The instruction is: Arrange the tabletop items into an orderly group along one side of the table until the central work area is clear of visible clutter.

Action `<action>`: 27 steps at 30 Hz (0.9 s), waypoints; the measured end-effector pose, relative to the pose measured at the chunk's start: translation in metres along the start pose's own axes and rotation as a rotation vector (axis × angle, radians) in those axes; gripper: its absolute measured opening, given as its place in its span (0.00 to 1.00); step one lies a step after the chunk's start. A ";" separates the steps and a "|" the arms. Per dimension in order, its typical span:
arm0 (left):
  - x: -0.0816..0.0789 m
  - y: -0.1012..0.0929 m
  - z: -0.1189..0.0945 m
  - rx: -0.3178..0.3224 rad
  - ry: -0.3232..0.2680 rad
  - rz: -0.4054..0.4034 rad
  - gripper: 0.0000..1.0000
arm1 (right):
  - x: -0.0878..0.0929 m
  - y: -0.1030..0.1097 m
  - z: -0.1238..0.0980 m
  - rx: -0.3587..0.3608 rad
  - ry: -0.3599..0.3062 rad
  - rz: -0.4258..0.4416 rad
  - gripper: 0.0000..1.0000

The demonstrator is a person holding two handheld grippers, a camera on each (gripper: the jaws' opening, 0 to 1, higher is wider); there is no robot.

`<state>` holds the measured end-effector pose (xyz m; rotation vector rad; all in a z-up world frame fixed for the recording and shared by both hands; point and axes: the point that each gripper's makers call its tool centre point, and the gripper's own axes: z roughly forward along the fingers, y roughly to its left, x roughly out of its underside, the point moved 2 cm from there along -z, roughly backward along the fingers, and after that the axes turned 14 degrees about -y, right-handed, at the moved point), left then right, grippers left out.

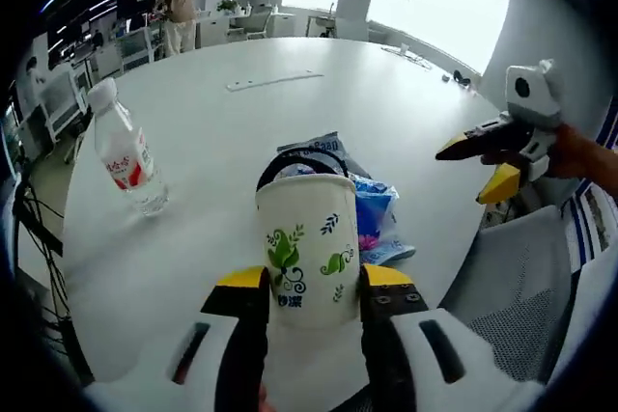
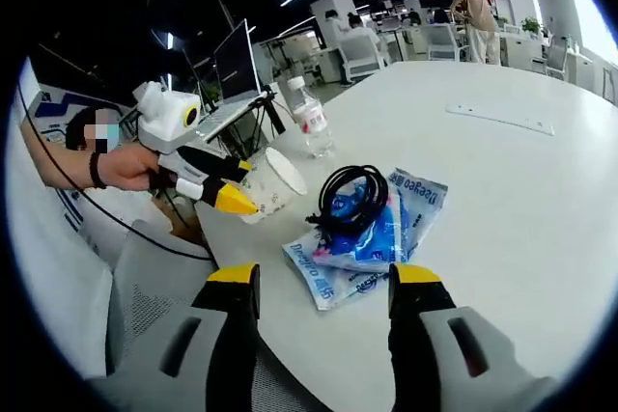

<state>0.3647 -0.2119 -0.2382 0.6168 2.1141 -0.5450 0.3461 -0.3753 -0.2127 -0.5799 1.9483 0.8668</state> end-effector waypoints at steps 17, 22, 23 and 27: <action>-0.012 -0.033 0.010 0.082 0.010 0.105 0.36 | -0.009 0.021 0.021 -0.079 0.014 -0.017 0.49; -0.015 -0.042 0.011 0.109 0.011 0.142 0.36 | -0.018 0.028 0.029 -0.102 -0.007 -0.001 0.48; -0.015 -0.045 0.012 0.116 0.011 0.152 0.36 | -0.019 0.028 0.031 -0.105 -0.005 -0.005 0.48; -0.017 -0.052 0.012 0.141 0.018 0.217 0.36 | -0.022 0.034 0.036 -0.122 0.001 -0.017 0.47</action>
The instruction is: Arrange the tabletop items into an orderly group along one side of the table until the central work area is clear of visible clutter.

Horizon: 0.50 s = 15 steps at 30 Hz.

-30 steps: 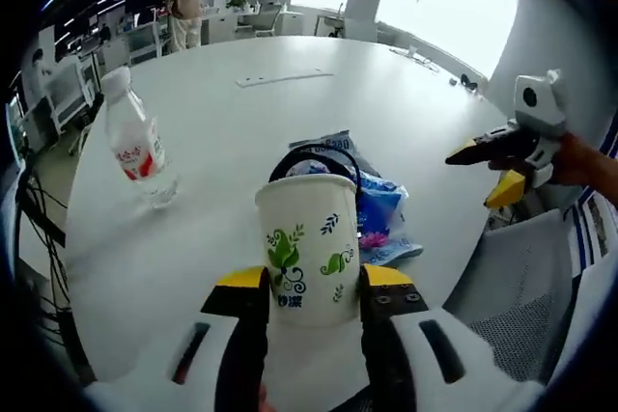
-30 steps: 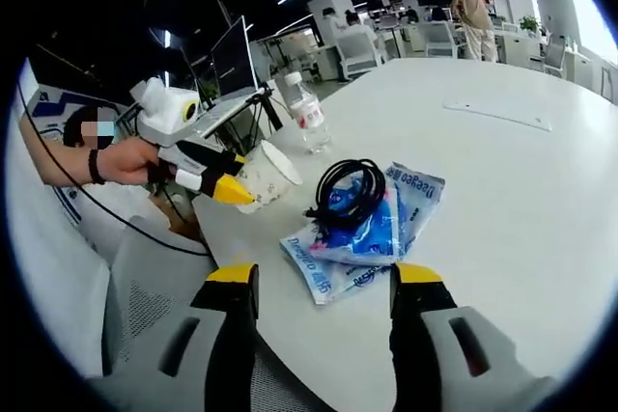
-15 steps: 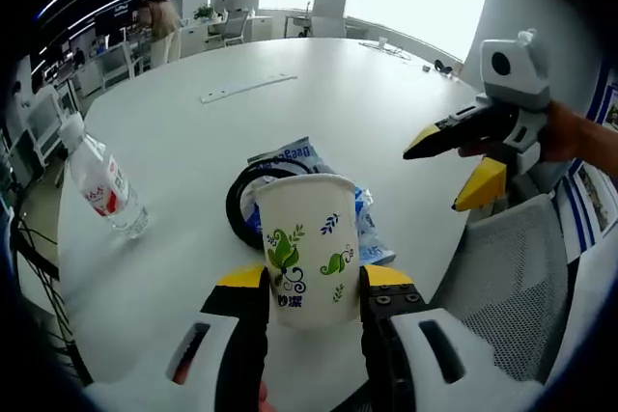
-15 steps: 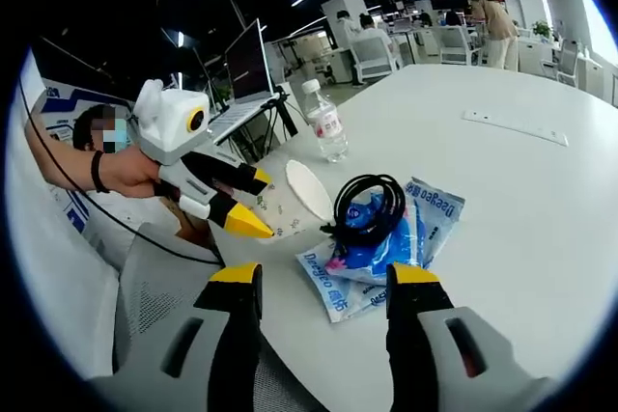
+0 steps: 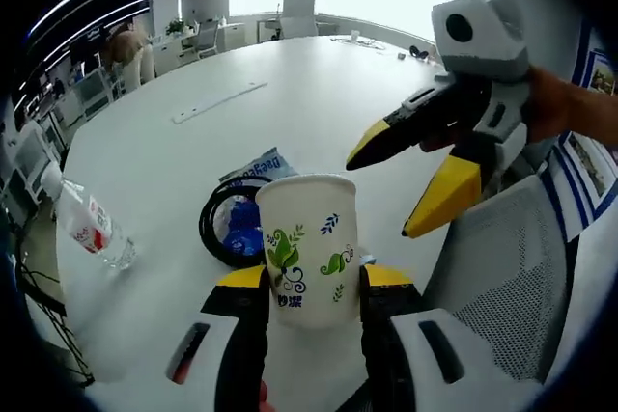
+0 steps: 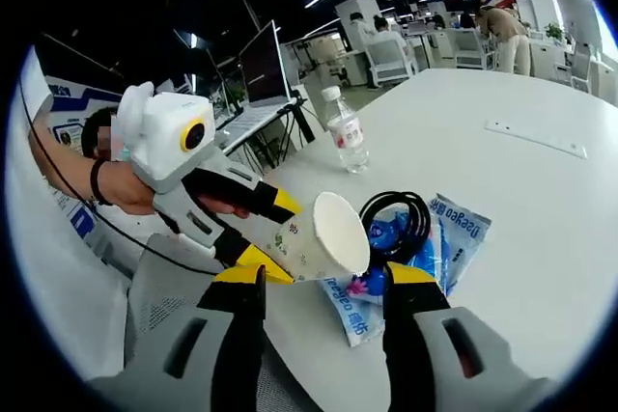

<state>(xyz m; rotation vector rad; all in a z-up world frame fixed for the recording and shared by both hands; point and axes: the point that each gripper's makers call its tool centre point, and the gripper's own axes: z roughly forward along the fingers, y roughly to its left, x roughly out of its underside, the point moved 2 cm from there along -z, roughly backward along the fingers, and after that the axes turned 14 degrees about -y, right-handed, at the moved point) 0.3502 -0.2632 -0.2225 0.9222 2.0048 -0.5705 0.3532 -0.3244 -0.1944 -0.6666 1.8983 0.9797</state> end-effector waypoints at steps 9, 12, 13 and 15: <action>-0.006 -0.009 0.002 0.040 -0.003 0.075 0.36 | -0.006 0.007 0.009 -0.038 -0.001 -0.006 0.42; -0.009 -0.013 0.003 0.061 0.002 0.135 0.36 | -0.006 0.008 0.009 -0.043 -0.002 -0.002 0.40; -0.010 -0.014 0.003 0.065 0.003 0.150 0.36 | -0.006 0.008 0.010 -0.045 -0.002 -0.002 0.40; -0.011 -0.017 0.004 0.075 0.004 0.171 0.36 | -0.006 0.009 0.010 -0.051 -0.006 0.001 0.37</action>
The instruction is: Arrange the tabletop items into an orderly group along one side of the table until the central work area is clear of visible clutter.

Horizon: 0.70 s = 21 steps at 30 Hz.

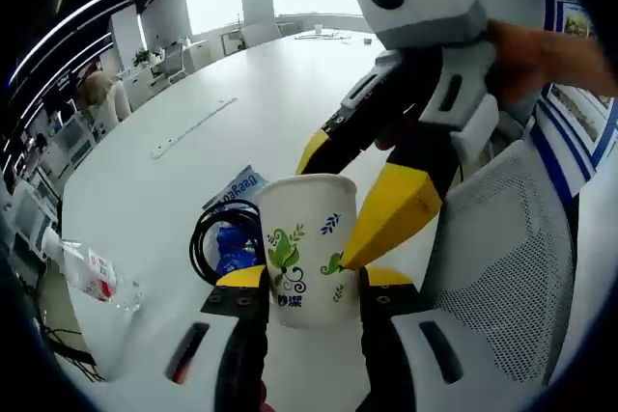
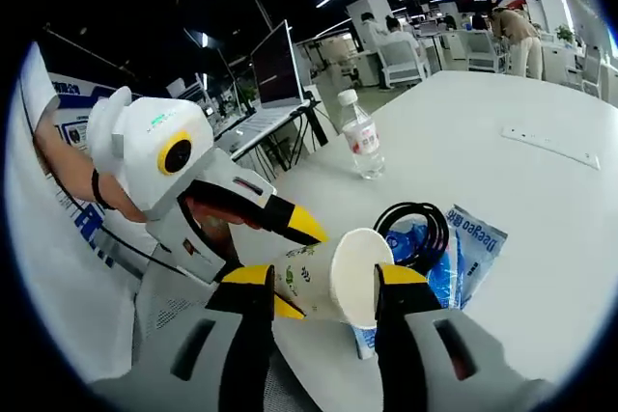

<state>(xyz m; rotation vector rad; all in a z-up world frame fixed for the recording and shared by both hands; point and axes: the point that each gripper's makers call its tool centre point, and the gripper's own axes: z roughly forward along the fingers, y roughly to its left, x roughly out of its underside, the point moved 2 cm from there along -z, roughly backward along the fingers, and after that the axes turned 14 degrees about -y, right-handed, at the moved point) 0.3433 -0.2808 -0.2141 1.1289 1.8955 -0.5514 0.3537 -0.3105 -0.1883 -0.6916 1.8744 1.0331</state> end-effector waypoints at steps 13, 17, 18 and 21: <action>-0.003 -0.006 0.004 0.047 0.010 0.071 0.36 | 0.000 0.010 0.003 -0.037 -0.022 0.059 0.15; -0.001 -0.007 0.004 0.053 0.013 0.076 0.36 | 0.002 0.010 0.003 -0.033 -0.024 0.076 0.09; -0.001 -0.008 0.004 0.054 0.013 0.074 0.36 | 0.001 0.011 0.003 -0.034 -0.029 0.088 0.08; -0.001 -0.008 0.003 0.055 0.015 0.079 0.36 | 0.001 0.014 0.003 -0.043 -0.036 0.104 0.05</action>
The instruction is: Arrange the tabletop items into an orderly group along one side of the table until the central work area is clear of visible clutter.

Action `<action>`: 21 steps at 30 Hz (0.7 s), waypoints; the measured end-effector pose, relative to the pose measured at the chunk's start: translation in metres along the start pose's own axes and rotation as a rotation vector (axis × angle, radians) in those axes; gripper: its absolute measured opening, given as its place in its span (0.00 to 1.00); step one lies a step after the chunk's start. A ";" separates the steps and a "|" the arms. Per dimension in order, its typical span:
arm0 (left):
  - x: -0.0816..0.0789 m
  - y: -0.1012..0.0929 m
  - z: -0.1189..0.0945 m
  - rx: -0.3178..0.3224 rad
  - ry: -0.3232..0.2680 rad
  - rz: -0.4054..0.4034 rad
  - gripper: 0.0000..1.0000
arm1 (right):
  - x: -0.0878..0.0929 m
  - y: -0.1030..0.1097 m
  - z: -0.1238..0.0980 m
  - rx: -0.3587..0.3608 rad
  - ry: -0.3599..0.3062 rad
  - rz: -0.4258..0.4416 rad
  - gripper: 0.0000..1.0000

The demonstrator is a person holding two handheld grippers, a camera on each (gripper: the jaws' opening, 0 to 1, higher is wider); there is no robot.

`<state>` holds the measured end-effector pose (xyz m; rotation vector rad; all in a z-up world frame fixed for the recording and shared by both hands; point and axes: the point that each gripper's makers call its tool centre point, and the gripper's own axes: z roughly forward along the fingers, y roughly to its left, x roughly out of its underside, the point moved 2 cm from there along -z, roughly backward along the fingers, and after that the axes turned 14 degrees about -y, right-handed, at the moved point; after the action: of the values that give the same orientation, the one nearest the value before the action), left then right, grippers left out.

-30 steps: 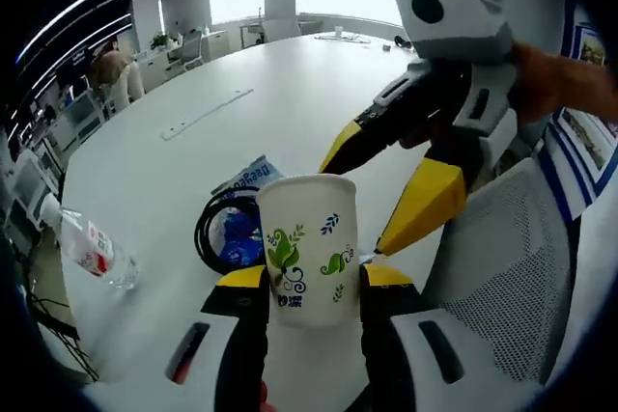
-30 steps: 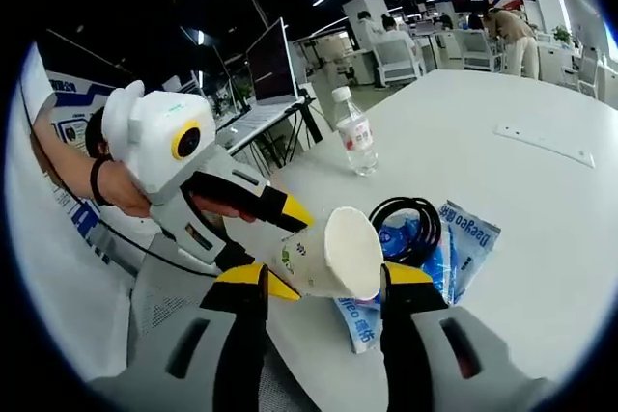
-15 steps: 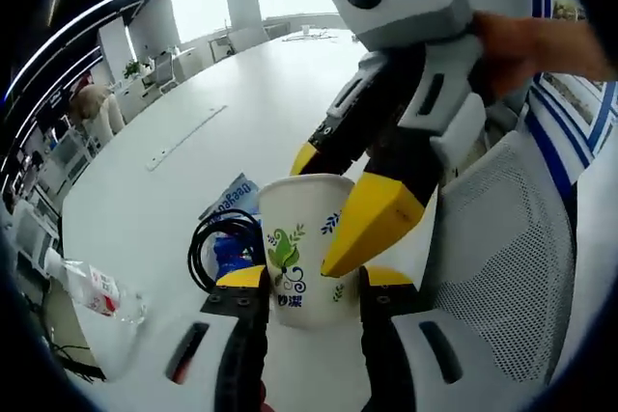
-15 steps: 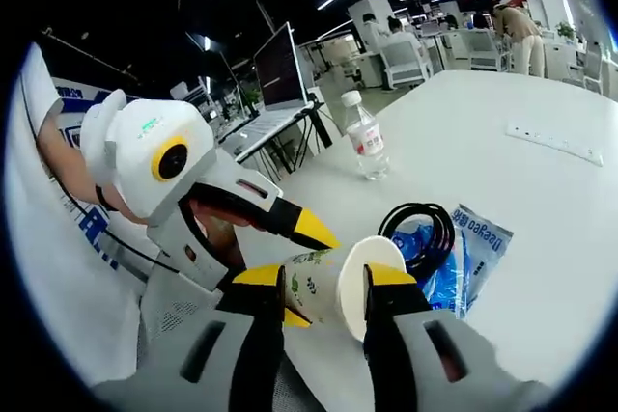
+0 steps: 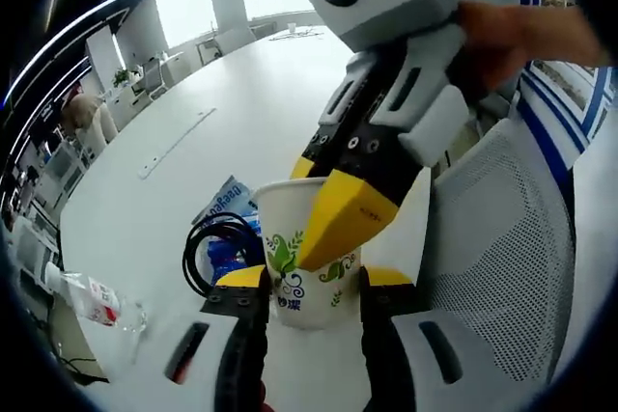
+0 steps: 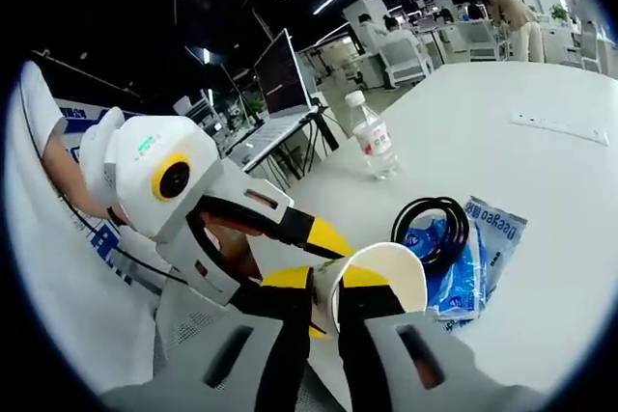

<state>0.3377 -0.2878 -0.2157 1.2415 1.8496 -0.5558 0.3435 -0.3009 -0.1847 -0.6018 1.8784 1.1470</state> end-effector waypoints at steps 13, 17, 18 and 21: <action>0.002 0.003 -0.002 -0.025 0.001 -0.013 0.37 | 0.000 0.005 0.005 0.028 -0.033 0.045 0.01; 0.004 0.005 -0.003 -0.033 0.003 -0.023 0.37 | 0.000 0.007 0.006 0.029 -0.035 0.043 0.01; 0.005 0.005 -0.003 -0.035 0.003 -0.029 0.37 | 0.001 0.008 0.007 0.030 -0.034 0.041 0.01; 0.006 0.006 -0.004 -0.040 0.000 -0.039 0.38 | 0.001 0.008 0.009 0.030 -0.030 0.032 0.00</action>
<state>0.3409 -0.2794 -0.2178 1.1810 1.8802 -0.5371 0.3405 -0.2894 -0.1834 -0.5368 1.8825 1.1406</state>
